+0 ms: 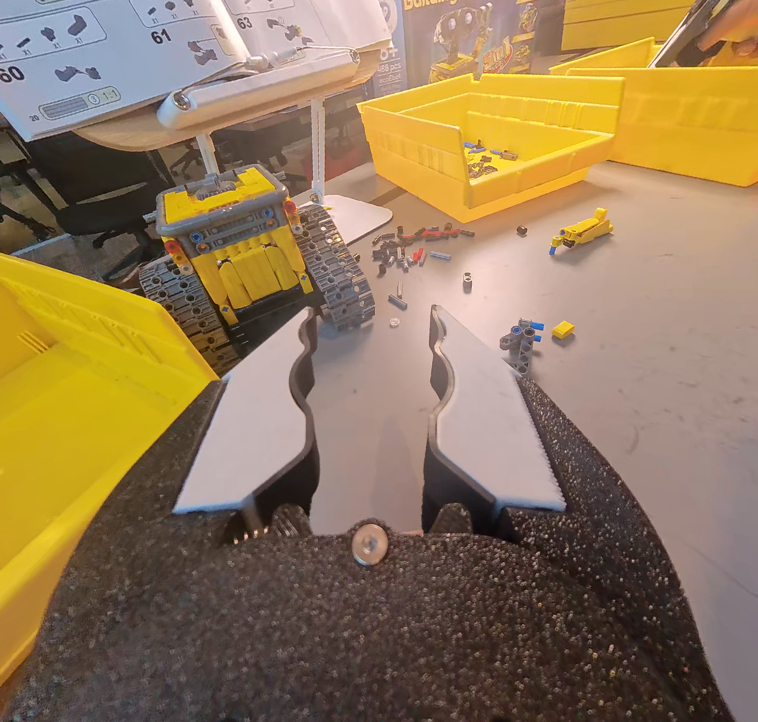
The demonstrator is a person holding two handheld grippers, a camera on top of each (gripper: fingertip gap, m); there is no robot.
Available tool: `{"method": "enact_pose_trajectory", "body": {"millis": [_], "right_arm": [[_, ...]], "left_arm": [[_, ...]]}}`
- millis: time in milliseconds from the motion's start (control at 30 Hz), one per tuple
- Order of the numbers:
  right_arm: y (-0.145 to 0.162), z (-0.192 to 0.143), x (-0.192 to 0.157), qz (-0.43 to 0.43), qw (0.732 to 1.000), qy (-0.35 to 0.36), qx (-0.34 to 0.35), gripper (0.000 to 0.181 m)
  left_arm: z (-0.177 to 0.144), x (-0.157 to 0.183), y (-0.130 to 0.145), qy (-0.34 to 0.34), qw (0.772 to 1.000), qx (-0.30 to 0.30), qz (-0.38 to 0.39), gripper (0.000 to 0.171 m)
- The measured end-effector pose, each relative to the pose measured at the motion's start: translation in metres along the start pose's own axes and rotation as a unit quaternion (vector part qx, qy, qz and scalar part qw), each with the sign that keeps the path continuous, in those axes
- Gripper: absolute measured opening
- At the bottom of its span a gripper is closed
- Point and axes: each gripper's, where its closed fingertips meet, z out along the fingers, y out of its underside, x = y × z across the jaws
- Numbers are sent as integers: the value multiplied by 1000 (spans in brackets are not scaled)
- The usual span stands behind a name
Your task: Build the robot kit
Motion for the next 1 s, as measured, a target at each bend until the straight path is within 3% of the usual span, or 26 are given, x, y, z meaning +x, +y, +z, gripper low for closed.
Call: {"method": "enact_pose_trajectory", "body": {"millis": [300,433,633,767,900,1000], "right_arm": [[16,19,-6,-4,997,-18,-73,6],[14,19,-17,5,996,-50,-70,2],[-1,6,-37,18,993,-114,-25,11],[3,-2,-18,3,997,-67,-48,13],[24,6,-24,0,992,-75,-105,11],[27,13,-25,7,991,-76,-111,9]], "left_arm": [[-1,2,1,3,1000,-3,3,60],[-1,1,2,5,1000,-6,-3,62],[0,2,3,8,1000,-11,-3,67],[0,3,4,8,1000,-13,0,68],[1,4,5,11,1000,-18,5,69],[0,5,6,12,1000,-20,8,69]]}}
